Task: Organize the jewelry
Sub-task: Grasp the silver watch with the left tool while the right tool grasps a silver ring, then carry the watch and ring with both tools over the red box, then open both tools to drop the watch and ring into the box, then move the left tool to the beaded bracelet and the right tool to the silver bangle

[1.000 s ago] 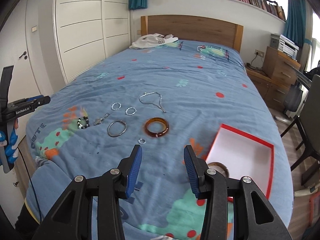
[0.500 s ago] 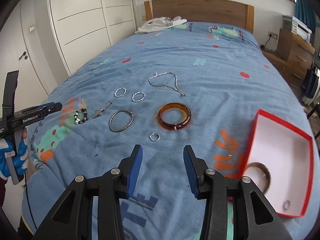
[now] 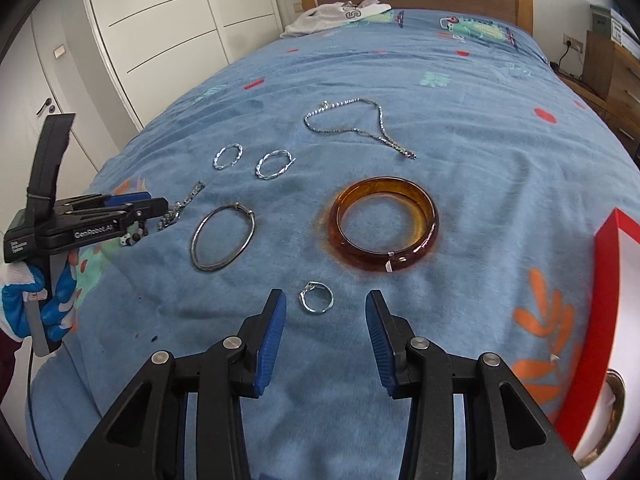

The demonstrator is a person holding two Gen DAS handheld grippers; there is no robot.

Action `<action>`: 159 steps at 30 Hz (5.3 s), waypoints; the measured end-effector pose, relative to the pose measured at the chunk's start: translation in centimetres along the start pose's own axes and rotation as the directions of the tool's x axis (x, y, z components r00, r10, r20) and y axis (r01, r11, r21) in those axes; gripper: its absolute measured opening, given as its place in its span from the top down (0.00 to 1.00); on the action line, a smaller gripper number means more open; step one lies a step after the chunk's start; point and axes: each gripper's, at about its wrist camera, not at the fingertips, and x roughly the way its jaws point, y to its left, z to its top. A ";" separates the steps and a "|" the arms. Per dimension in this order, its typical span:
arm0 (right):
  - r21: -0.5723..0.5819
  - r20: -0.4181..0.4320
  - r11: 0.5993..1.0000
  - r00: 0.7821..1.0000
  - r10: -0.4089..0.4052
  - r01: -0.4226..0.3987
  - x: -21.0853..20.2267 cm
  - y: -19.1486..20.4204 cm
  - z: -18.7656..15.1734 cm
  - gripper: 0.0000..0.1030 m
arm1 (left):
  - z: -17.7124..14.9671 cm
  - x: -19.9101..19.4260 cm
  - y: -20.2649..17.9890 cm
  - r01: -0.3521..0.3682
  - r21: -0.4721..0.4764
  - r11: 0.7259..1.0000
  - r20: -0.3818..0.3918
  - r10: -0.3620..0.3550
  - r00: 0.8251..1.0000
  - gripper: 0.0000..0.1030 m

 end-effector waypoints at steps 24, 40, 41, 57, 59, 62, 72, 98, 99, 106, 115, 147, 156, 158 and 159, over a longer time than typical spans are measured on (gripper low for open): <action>-0.008 0.011 1.000 1.000 0.013 -0.013 2.4 0.0 -0.3 0.81 | -0.6 1.6 -2.0 -0.029 0.034 0.999 -0.020 0.030 0.999 0.79; 0.018 0.133 1.000 0.991 -0.018 0.016 -6.1 -1.3 -1.0 0.81 | 1.2 -5.5 -4.0 0.027 0.006 1.000 0.088 -0.028 0.996 0.79; 0.021 0.136 0.999 0.990 -0.026 0.024 -6.5 -1.5 -1.0 0.81 | 1.4 -6.2 -4.7 0.041 0.012 0.999 0.097 -0.042 0.994 0.79; 0.182 0.086 0.943 0.951 -0.297 0.278 -16.5 -15.3 -8.2 0.81 | 3.7 -10.3 -24.8 0.350 0.206 0.914 0.084 -0.373 0.924 0.79; 0.192 0.073 0.938 0.949 -0.308 0.290 -16.7 -16.6 -8.8 0.81 | 3.8 -10.1 -27.5 0.374 0.231 0.898 0.071 -0.399 0.914 0.79; 0.196 0.049 0.935 0.950 -0.309 0.294 -16.2 -18.3 -9.3 0.81 | 3.8 -9.2 -31.5 0.413 0.261 0.873 0.039 -0.437 0.899 0.79; 0.144 -0.028 0.945 0.956 -0.292 0.293 -13.9 -21.7 -9.8 0.81 | 3.3 -4.4 -40.6 0.460 0.312 0.831 -0.066 -0.464 0.883 0.79; -0.038 -0.149 0.951 0.940 -0.308 0.306 -11.2 -21.7 -9.3 0.80 | 2.6 1.2 -43.0 0.389 0.322 0.863 -0.119 -0.371 0.921 0.77; -0.036 -0.152 0.950 0.938 -0.311 0.309 -11.3 -21.6 -9.4 0.78 | 2.7 1.0 -42.9 0.405 0.312 0.860 -0.119 -0.387 0.914 0.76; 0.011 -0.119 0.936 0.930 -0.348 0.352 -15.2 -20.6 -9.6 0.75 | 3.5 -3.9 -41.5 0.456 0.308 0.835 -0.052 -0.464 0.884 0.67; 0.017 -0.014 0.921 0.921 -0.389 0.389 -21.0 -15.8 -8.6 0.67 | 4.2 -13.1 -34.9 0.403 0.299 0.865 0.090 -0.445 0.891 0.58; -0.130 0.049 0.974 0.983 -0.179 0.184 -14.6 1.0 -3.9 0.67 | -5.2 -12.6 -4.0 0.073 -0.074 0.995 0.132 -0.063 0.989 0.58; -0.129 0.006 0.983 0.991 -0.134 0.134 -9.9 0.9 -2.6 0.67 | -5.9 -10.5 0.3 -0.001 -0.129 0.992 0.118 0.016 0.993 0.58; -0.128 -0.003 0.984 0.992 -0.124 0.123 -8.9 1.0 -2.4 0.67 | -6.0 -10.1 1.4 -0.009 -0.151 0.988 0.110 0.026 0.994 0.58; -0.129 -0.007 0.985 0.993 -0.119 0.117 -8.5 1.1 -2.3 0.67 | -6.1 -9.8 2.0 -0.014 -0.166 0.986 0.106 0.032 0.994 0.58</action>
